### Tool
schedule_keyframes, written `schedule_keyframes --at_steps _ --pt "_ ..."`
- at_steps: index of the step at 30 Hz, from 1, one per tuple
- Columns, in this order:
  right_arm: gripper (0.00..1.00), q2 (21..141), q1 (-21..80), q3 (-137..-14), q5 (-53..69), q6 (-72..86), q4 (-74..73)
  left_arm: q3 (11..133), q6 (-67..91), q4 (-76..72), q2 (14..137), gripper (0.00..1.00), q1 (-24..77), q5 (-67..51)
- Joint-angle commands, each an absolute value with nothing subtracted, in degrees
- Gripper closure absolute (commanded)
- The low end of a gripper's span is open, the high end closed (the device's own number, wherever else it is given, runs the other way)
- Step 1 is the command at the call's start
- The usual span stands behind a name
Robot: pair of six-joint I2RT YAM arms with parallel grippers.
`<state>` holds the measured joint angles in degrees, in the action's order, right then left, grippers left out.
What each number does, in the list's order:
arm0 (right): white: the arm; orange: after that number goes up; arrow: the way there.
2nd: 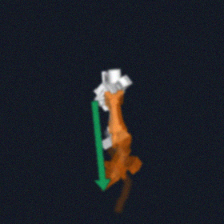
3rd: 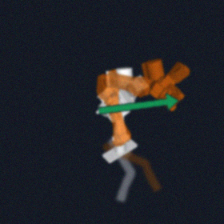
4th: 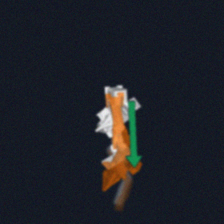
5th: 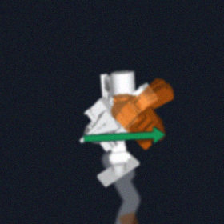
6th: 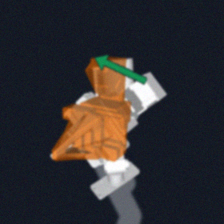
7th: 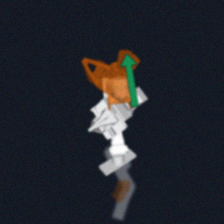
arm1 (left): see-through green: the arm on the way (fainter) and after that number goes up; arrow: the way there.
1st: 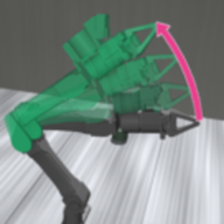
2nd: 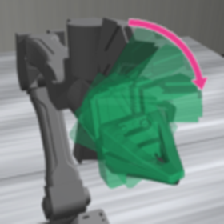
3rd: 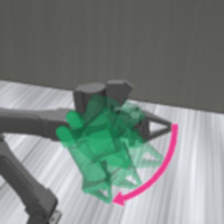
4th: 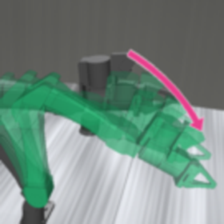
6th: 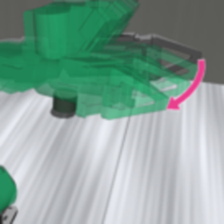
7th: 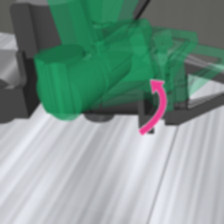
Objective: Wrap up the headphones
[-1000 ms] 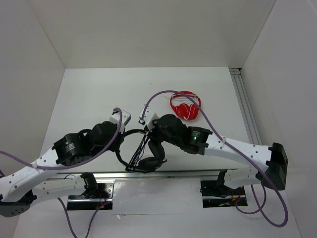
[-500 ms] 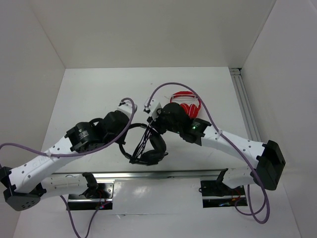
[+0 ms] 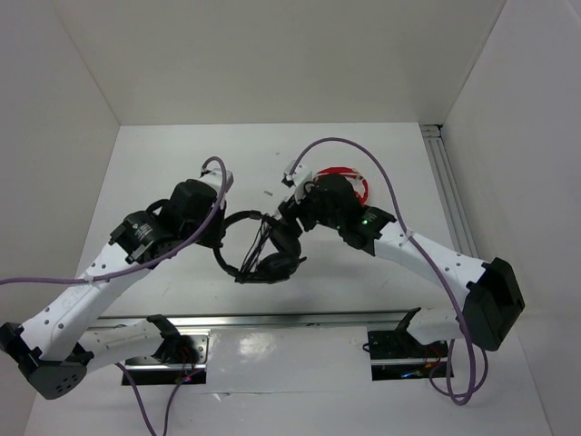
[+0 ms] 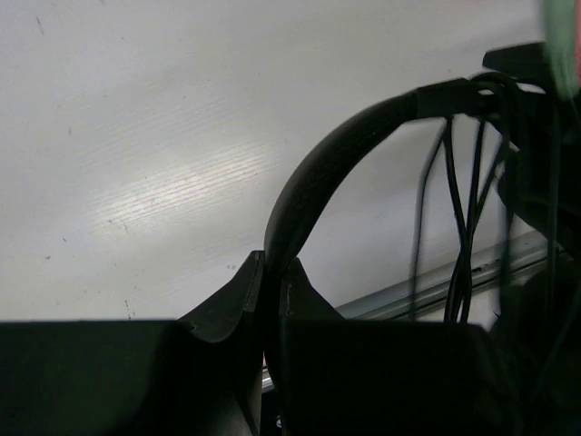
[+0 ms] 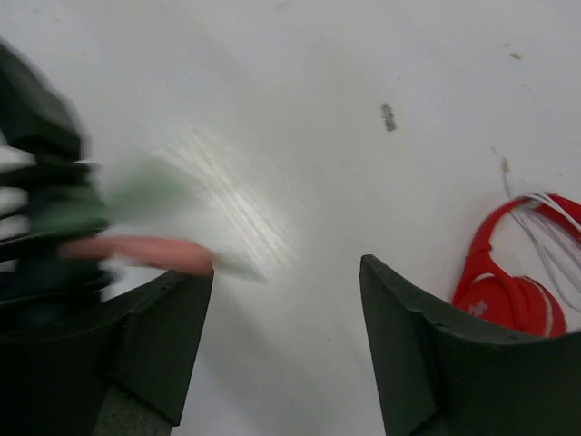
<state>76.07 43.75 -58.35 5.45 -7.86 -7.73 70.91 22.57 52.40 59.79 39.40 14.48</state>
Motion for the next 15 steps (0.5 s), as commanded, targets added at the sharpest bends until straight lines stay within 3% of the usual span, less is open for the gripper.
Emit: schedule_keyframes --at_steps 1,3,15 --pt "0.26 77.2 40.3 -57.9 0.1 -7.0 -7.7 73.8 22.3 49.9 55.9 1.00 38.1 4.5" --pt "0.00 77.7 39.1 -57.9 0.7 -6.5 -7.7 73.8 21.7 49.2 55.9 1.00 36.5 3.3" --pt "0.00 76.6 34.1 -56.9 -4.3 -1.3 -5.4 72.7 19.9 51.2 60.7 1.00 31.4 0.4"
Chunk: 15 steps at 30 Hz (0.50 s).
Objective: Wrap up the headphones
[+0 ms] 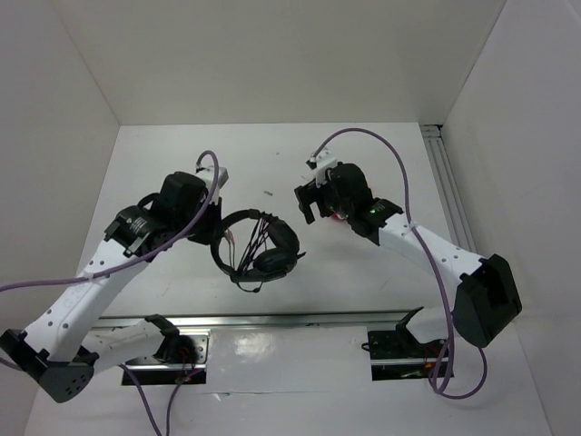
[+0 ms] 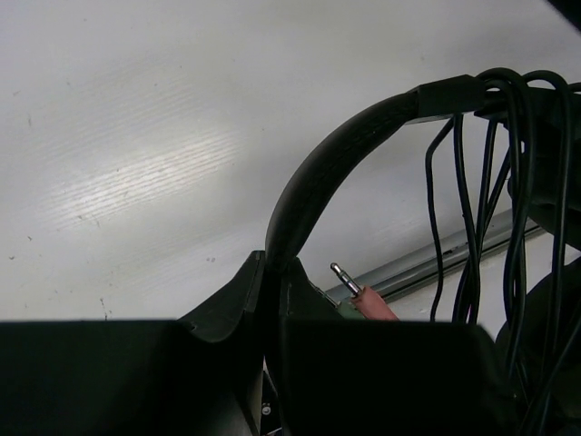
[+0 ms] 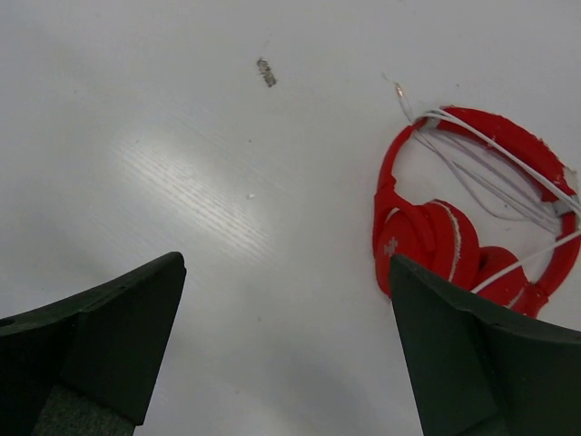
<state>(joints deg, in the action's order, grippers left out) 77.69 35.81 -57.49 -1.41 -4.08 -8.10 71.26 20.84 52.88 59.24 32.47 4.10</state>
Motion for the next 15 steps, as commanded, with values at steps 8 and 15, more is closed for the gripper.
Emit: schedule_keyframes --at_steps 8,15 --pt "0.00 74.6 29.7 -57.5 -4.1 4.8 -5.3 72.7 16.4 53.3 67.8 1.00 26.5 -11.1" --pt "0.00 69.1 27.8 -60.1 -4.2 9.2 -8.2 72.7 17.6 52.2 70.3 1.00 24.9 -11.1"
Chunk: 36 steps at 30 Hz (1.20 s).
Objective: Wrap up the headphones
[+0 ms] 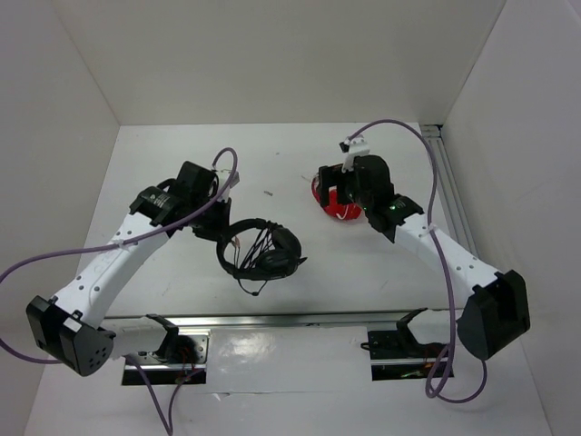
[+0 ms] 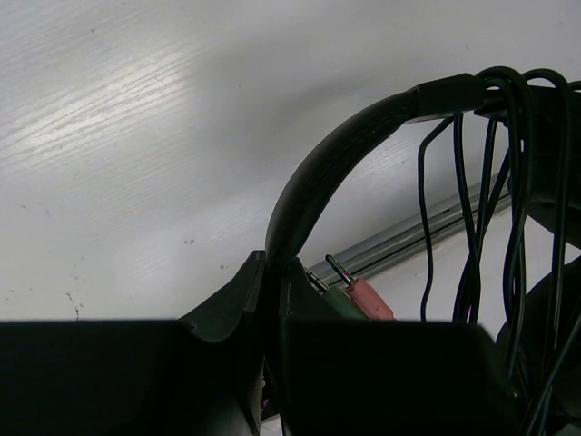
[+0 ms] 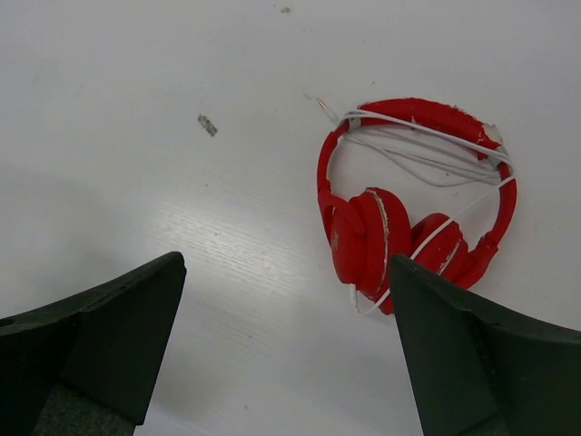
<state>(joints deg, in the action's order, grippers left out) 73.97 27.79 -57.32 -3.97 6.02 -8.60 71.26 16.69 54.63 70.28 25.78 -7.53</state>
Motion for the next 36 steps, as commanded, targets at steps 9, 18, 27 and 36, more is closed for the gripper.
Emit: schedule_keyframes --at_steps 9,18,27,36 --pt "0.00 60.7 29.1 -63.2 17.6 9.3 -15.4 70.8 19.8 49.8 71.5 1.00 24.3 -4.2" --pt "0.00 52.8 31.2 -63.2 14.5 12.6 -18.6 68.8 26.1 42.2 72.2 1.00 24.3 5.0" --pt "0.00 48.9 31.7 -57.0 12.4 14.9 -20.0 75.4 28.6 34.2 86.2 1.00 21.6 8.6" --pt "0.00 47.5 33.5 -54.5 13.6 14.3 -19.9 91.2 23.0 32.3 105.9 1.00 21.1 7.3"
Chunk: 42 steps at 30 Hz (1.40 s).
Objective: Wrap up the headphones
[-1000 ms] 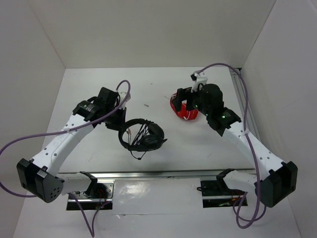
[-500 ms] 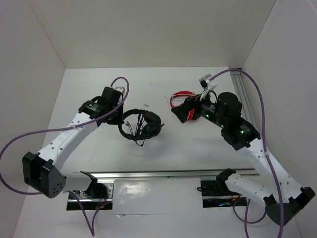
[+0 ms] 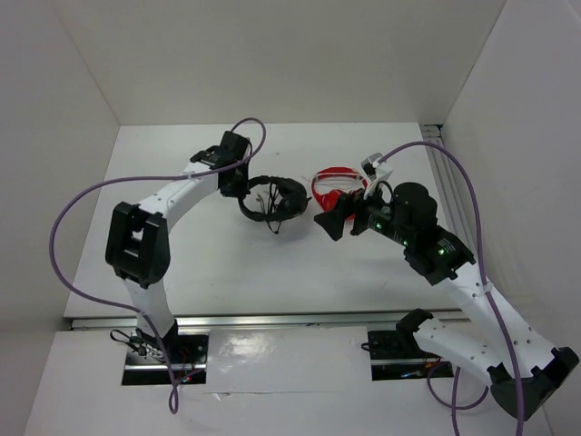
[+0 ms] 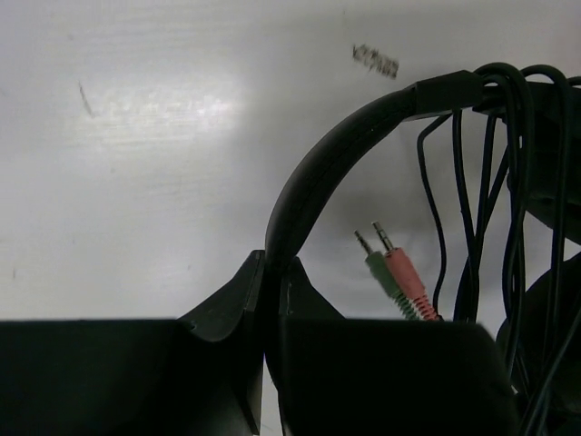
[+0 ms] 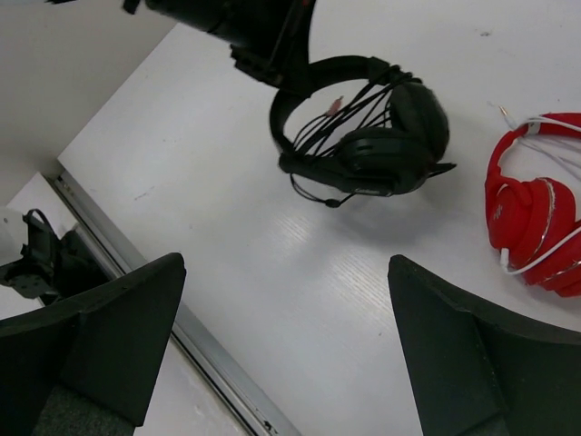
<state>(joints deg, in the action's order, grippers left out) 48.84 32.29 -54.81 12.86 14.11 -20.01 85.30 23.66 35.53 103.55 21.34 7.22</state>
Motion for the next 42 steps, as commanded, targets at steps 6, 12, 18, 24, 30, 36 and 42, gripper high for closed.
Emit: schedule_keyframes --at_steps 6,12,18,24,30,36,42 --pt "0.00 46.4 35.7 -54.0 12.2 13.8 -19.9 93.0 21.7 30.9 111.4 1.00 20.6 13.9" --pt "0.00 45.9 37.4 -52.1 11.1 13.3 -19.2 91.2 23.1 27.4 115.3 1.00 18.6 11.9" --pt "0.00 47.7 38.5 -51.4 9.8 12.7 -18.7 85.5 23.9 21.7 117.6 1.00 18.6 9.0" --pt "0.00 48.3 38.5 -51.9 9.8 12.7 -18.7 83.6 24.4 21.1 121.6 0.90 21.5 14.6" --pt "0.00 48.9 39.0 -51.9 9.8 13.3 -19.2 82.8 27.8 22.9 120.2 0.70 22.9 19.4" --pt "0.00 48.9 39.0 -52.5 11.0 13.8 -19.2 83.8 30.6 25.2 117.2 0.55 22.4 24.4" --pt "0.00 48.9 39.6 -53.5 11.0 14.3 -19.2 83.8 31.3 25.8 112.4 0.41 22.4 23.6"
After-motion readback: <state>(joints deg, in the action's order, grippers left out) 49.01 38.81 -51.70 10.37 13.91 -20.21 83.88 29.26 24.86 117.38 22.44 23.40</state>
